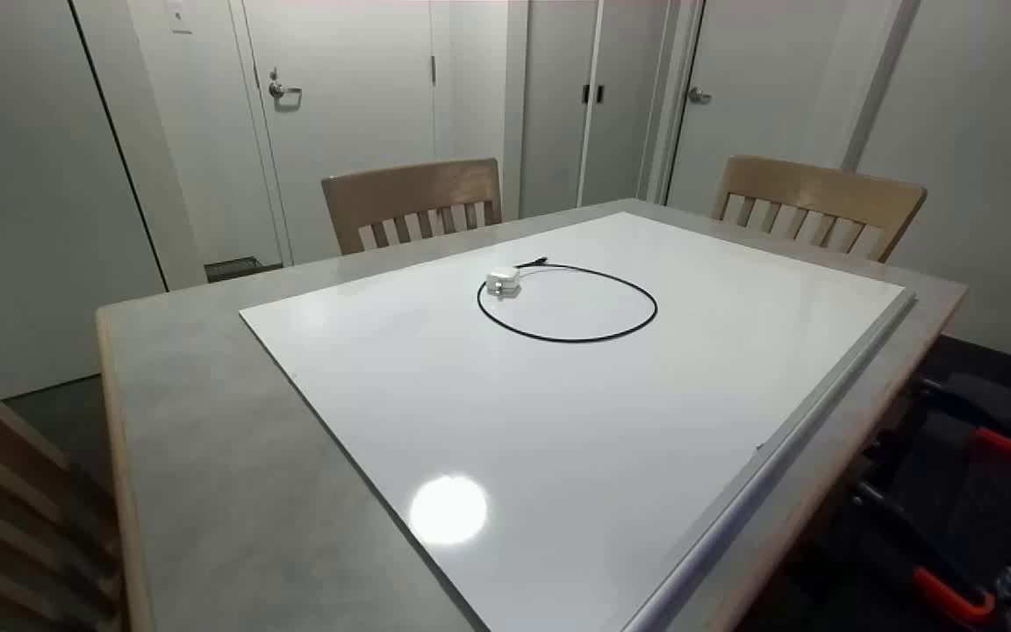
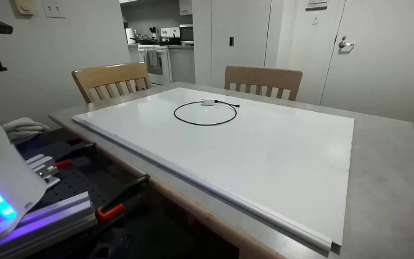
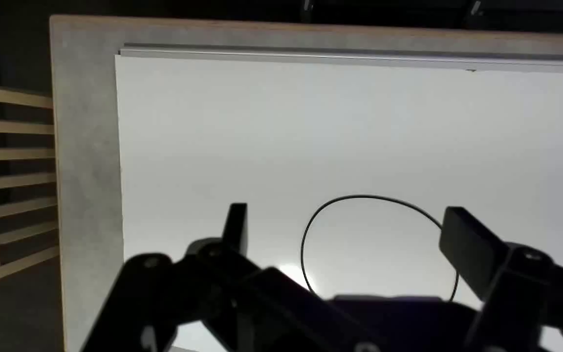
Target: Straighten the charger
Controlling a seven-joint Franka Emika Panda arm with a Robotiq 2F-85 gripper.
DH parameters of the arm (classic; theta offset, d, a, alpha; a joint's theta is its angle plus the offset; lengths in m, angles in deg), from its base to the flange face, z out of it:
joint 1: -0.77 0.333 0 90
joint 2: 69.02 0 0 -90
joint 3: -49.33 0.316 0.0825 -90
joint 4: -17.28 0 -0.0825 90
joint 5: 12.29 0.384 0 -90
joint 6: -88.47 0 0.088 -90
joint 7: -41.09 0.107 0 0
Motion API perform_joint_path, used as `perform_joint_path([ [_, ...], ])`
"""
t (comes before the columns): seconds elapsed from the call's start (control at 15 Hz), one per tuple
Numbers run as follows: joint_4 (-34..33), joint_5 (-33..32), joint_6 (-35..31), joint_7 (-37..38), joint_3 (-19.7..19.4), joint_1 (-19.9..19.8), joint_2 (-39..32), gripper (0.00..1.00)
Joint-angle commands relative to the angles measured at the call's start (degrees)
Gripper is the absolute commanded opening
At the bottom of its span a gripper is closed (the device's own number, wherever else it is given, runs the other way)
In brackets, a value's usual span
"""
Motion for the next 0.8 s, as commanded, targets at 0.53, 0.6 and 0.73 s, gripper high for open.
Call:
perform_joint_path([
  [0.53,-2.46,-0.93,-1.86,4.06,-1.20,0.03,-4.28,1.00],
  [0.6,-2.86,-0.80,-2.55,4.18,-1.34,0.07,-5.01,1.00],
  [0.73,-4.08,-0.89,-3.60,5.02,-1.36,0.00,-7.05,1.00],
])
